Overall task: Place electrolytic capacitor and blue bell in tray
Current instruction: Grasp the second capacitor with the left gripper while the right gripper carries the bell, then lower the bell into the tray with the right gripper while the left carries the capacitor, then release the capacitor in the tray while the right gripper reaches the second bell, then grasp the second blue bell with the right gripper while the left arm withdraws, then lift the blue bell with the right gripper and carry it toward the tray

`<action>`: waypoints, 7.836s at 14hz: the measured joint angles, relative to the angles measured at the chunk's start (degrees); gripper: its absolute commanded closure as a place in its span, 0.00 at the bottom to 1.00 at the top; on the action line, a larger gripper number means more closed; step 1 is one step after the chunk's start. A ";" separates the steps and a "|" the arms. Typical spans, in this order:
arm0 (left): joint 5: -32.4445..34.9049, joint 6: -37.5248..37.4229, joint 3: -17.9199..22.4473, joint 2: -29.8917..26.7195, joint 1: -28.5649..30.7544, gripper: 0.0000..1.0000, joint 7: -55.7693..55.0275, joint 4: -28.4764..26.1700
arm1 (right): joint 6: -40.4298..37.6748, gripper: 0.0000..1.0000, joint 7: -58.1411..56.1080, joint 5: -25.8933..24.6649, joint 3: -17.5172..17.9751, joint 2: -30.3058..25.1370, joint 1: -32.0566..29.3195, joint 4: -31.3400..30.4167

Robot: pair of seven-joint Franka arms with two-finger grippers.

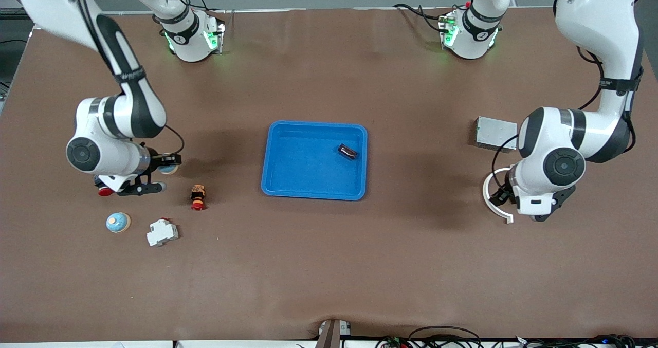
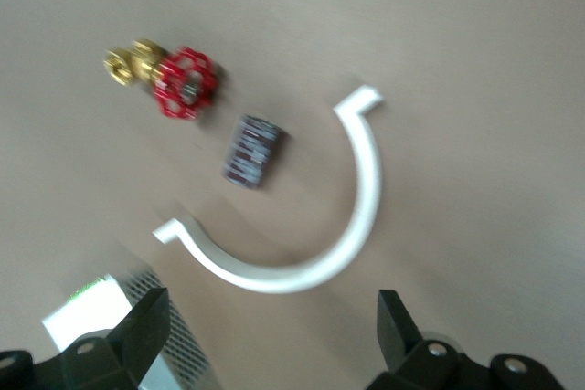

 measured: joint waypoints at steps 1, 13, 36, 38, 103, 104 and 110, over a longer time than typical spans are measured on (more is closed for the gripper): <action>0.48 0.83 -0.01 0.17 1.12 0.10 0.82 -0.98 | -1.62 0.81 5.07 1.04 0.19 -1.31 2.94 0.62; 0.96 15.39 -0.10 7.19 6.81 0.48 7.44 -2.97 | 6.08 0.81 41.31 9.09 0.34 8.06 26.02 9.87; 0.95 8.15 -18.48 -1.39 7.19 1.00 -15.41 -0.20 | 17.90 0.79 41.33 10.07 0.76 13.47 31.44 3.95; 0.95 8.15 -20.68 -0.79 6.11 1.00 -19.48 0.98 | 18.46 0.77 41.33 10.07 0.89 13.47 31.86 3.35; -7.52 -26.21 -5.70 -22.24 5.91 0.00 36.22 21.26 | 22.40 0.00 -55.37 -8.04 -1.48 25.46 -17.00 22.47; -7.54 -27.19 -5.14 -23.00 5.33 0.00 36.59 21.11 | 22.72 0.00 -55.57 -8.04 -1.48 25.86 -17.19 22.51; -7.63 -30.18 -3.02 -24.65 3.92 0.00 43.55 20.46 | 24.59 0.00 -55.70 -8.01 -1.38 27.53 -17.38 22.54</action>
